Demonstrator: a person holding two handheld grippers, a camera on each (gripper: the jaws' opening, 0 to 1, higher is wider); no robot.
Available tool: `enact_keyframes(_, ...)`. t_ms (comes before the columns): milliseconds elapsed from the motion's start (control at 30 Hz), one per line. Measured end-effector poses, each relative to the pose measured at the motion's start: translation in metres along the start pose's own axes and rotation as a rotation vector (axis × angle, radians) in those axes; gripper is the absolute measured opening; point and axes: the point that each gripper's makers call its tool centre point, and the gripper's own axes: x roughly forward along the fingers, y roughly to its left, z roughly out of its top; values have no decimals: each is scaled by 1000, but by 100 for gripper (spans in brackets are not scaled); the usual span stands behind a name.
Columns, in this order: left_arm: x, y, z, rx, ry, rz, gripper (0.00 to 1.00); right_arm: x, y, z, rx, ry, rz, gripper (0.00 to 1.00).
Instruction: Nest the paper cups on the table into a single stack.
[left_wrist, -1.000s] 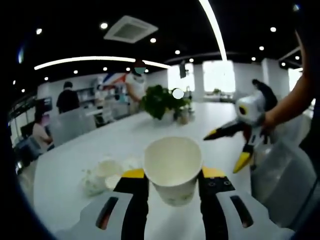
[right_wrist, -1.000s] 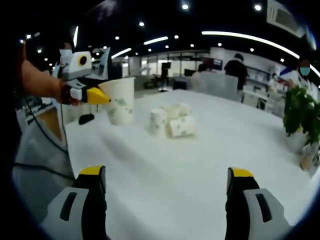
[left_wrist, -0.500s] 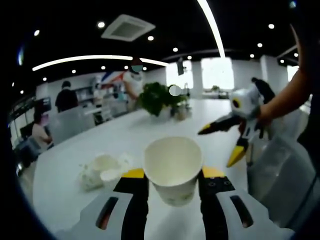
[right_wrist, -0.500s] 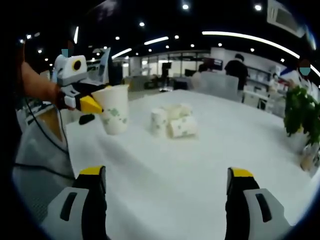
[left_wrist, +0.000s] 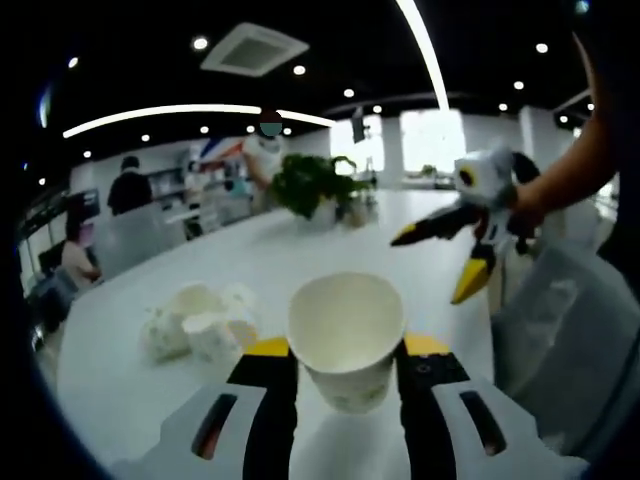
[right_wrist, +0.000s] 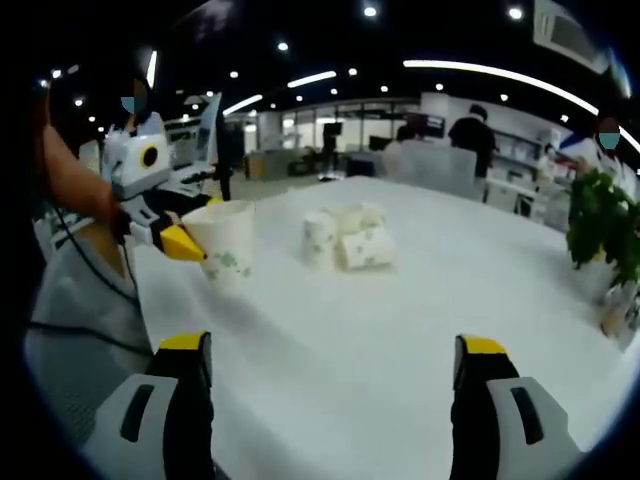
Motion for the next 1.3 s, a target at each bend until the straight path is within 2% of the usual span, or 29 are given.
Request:
enact_keyframes(400,6,-2,-20,-29,15,-1,36,0,3,-2,3,4,3,99)
enact_keyframes(600,10,-6,-31,-30,42,-11,36,0,2,-2,5,6,3,99)
enact_keyframes(967,13,-8,-41,-33,66,-30,36,0,1,-2,8,7,1,99)
enact_keyframes(1300,15,-11,-52,-4,99,-57,36,-1,2,-3,8,9,3,99)
